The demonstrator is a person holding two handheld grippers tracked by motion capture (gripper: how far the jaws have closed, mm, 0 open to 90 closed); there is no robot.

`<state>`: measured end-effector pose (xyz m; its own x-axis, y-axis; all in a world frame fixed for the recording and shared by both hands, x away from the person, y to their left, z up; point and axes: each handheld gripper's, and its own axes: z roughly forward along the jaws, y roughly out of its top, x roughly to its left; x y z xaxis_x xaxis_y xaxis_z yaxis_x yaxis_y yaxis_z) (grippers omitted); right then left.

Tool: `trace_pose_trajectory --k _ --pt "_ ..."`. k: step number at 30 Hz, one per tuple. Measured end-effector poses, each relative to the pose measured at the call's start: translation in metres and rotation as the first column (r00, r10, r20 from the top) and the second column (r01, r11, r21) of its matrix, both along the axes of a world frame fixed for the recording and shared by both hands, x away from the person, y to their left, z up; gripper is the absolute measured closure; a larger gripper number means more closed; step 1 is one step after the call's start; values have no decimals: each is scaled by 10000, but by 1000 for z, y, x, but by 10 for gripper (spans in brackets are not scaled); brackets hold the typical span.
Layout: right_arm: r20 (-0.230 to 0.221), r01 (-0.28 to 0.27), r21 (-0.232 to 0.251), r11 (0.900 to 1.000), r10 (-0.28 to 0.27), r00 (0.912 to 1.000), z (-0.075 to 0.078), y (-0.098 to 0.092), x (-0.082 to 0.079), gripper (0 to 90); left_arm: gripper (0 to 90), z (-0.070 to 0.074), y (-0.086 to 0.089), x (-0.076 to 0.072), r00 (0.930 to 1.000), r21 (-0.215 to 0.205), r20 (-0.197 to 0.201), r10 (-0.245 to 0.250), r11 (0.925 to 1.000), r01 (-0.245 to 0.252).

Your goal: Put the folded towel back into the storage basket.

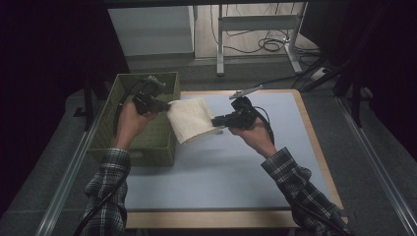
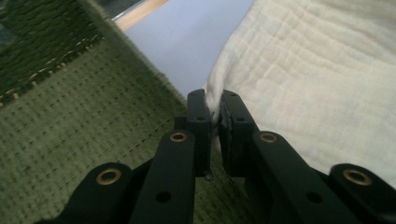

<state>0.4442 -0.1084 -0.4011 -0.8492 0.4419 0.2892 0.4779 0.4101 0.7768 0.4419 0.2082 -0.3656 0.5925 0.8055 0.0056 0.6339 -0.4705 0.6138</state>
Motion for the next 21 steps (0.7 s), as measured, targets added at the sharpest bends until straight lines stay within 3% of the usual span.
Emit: trace_pose_trajectory --k 9,21 --pt "-81 -355 126 9993 356 9993 6 33 3 819 838 10 29 -5 9982 82 210 555 9984 -557" --pt "-167 -671 169 9976 673 9976 4 81 2 819 840 9 63 -7 9913 480 389 1258 9907 -1276"
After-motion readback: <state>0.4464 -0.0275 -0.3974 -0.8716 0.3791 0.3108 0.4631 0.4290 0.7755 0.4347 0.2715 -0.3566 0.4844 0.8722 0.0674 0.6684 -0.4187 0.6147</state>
